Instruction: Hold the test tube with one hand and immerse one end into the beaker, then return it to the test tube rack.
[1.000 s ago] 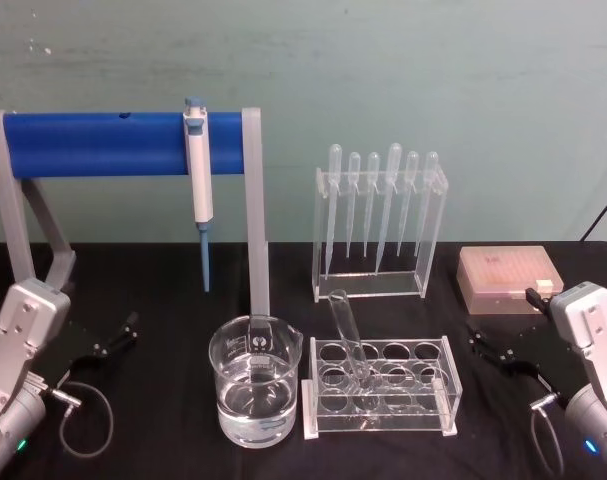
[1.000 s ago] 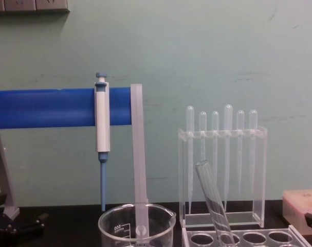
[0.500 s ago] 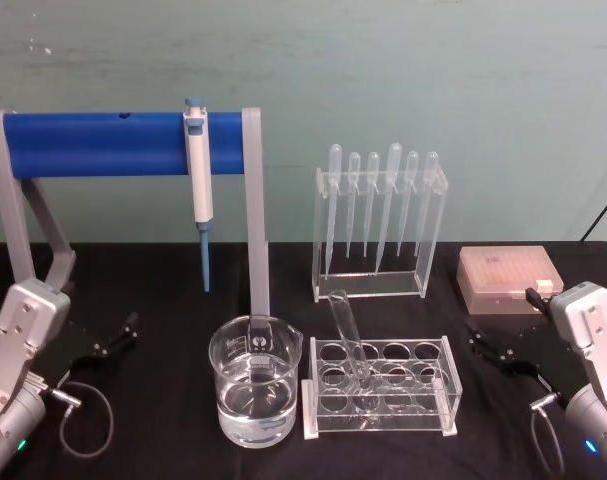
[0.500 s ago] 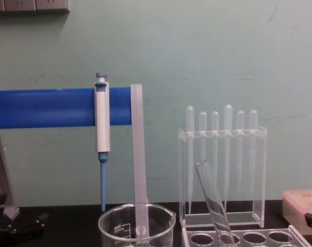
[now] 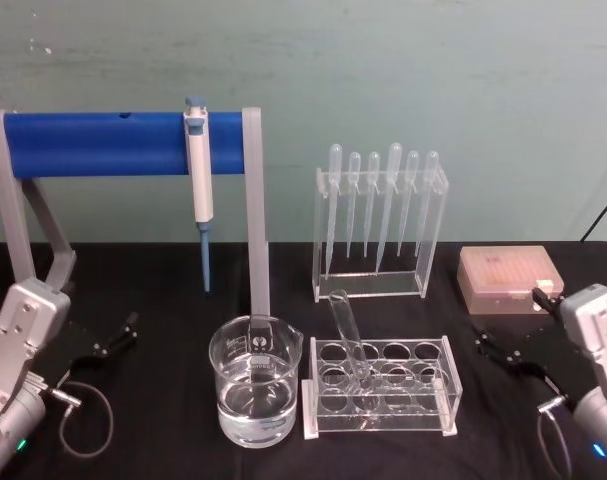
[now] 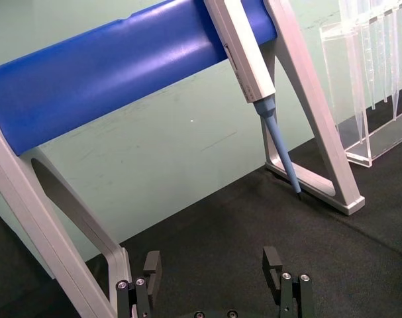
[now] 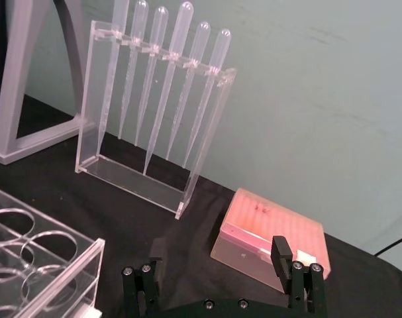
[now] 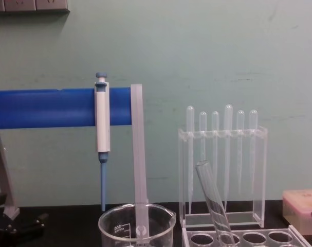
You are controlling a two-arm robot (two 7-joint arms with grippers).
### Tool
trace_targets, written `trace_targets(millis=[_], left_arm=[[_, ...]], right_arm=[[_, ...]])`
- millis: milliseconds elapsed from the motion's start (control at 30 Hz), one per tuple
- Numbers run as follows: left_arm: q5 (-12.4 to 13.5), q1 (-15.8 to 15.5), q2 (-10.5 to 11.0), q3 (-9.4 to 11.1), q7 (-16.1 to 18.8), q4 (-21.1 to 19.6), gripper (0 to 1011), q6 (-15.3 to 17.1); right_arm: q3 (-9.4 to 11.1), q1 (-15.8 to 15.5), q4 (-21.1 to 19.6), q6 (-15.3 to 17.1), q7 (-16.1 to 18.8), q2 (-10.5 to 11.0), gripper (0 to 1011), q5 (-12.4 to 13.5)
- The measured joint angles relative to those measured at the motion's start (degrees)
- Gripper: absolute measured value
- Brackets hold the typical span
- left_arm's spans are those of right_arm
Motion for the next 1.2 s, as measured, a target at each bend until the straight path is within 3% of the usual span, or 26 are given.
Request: trace_targets(millis=[67, 267, 400, 533, 667, 767, 900, 1100, 1200], left_arm=[[0.0, 0.0, 0.0, 0.0, 0.0, 0.0, 1000, 0.0], [0.0, 0.0, 0.0, 0.0, 0.0, 0.0, 1000, 0.0], [0.0, 0.0, 0.0, 0.0, 0.0, 0.0, 1000, 0.0], [0.0, 0.0, 0.0, 0.0, 0.0, 0.0, 1000, 0.0], [0.0, 0.0, 0.0, 0.0, 0.0, 0.0, 1000, 0.0], [0.0, 0.0, 0.0, 0.0, 0.0, 0.0, 1000, 0.0], [0.0, 0.0, 0.0, 0.0, 0.0, 0.0, 1000, 0.0], [0.0, 0.0, 0.0, 0.0, 0.0, 0.0, 1000, 0.0], [0.0, 0.0, 0.0, 0.0, 0.0, 0.0, 1000, 0.0]], right_arm=[[0.44, -0.84, -0.91, -0.39, 0.36, 0.59, 1002, -0.01], [2.97, -6.51, -8.68, -0.64, 3.07, 5.49, 1002, 0.91], [4.43, -9.48, -14.72, 1.37, 9.12, 9.47, 1002, 5.04], [4.13, -8.68, -16.92, 3.59, 15.91, 10.4, 1002, 9.25], [2.53, -5.41, -16.85, 6.85, 21.41, 9.04, 1002, 11.82], [0.36, -1.18, -15.65, 10.49, 25.41, 6.63, 1002, 12.64], [-1.61, 2.38, -14.2, 13.27, 27.0, 4.48, 1002, 11.6], [-4.84, 9.21, -9.95, 18.08, 29.19, -0.46, 1002, 9.01], [-5.64, 10.78, -8.67, 19.01, 29.77, -1.87, 1002, 8.12]])
